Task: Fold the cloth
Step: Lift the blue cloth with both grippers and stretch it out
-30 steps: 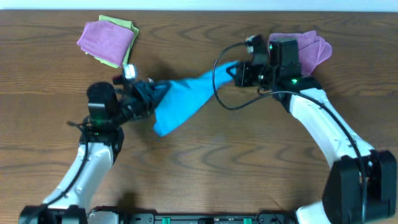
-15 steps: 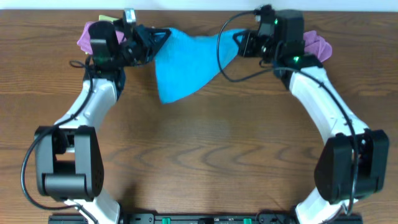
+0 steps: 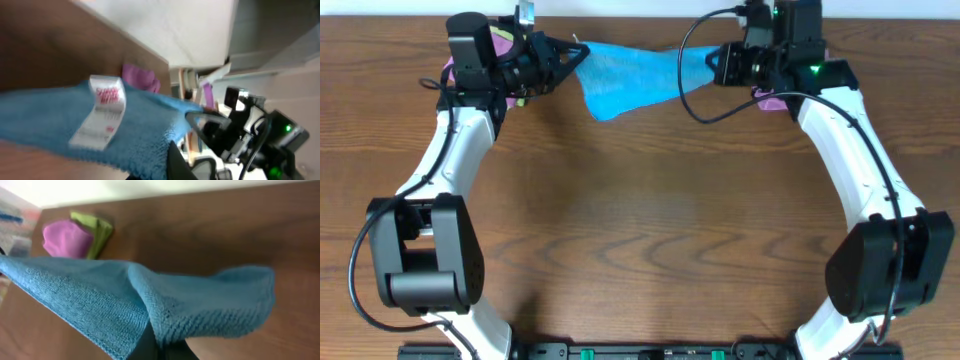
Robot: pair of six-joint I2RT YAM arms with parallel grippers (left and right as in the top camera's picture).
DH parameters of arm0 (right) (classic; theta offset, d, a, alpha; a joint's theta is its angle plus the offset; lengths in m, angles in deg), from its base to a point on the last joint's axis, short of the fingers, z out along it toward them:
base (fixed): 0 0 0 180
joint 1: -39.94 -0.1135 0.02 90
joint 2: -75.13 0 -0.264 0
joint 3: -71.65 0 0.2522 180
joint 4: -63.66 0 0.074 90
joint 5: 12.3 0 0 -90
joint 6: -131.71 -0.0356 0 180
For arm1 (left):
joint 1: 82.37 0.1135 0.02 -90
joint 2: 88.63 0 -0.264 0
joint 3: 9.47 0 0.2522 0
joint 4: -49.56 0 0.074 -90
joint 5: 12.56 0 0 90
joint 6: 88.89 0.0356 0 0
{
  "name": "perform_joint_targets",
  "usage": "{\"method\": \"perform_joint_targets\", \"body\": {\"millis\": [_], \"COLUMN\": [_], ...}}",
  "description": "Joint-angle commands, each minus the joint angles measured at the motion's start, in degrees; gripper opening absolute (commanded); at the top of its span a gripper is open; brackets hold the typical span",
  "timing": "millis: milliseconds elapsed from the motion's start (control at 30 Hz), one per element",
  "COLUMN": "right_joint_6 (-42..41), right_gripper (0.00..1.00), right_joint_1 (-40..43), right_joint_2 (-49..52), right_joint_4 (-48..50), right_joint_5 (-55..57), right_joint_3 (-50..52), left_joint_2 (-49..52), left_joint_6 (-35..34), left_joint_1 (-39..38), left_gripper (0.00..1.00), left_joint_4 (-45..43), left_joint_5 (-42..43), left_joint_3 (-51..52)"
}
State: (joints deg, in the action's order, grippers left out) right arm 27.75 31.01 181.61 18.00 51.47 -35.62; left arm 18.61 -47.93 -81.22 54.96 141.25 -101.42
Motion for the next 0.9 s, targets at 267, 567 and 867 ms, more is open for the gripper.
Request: {"method": "perform_joint_targets", "body": {"millis": [267,567,867], "right_joint_6": [10.73,17.31,17.33], "right_gripper": [0.01,0.02,0.02], "right_joint_1": [-0.37,-0.42,-0.52], "right_joint_2": [0.09,-1.88,-10.27], "right_joint_4": [-21.4,-29.33,-26.25], "right_joint_5": [0.76,1.62,1.44], "right_joint_3": [-0.5,0.96,16.9], "left_joint_2": [-1.51,-8.0,-8.26], "left_joint_6": [21.99,46.23,54.05], "left_joint_1": [0.83,0.76,-1.66], "left_gripper": [0.06,0.06,0.06], "left_joint_4": [22.32,60.02,72.52], "left_joint_5": [10.78,-2.71,-6.73], "left_joint_3": [-0.83,-0.81,0.9]}}
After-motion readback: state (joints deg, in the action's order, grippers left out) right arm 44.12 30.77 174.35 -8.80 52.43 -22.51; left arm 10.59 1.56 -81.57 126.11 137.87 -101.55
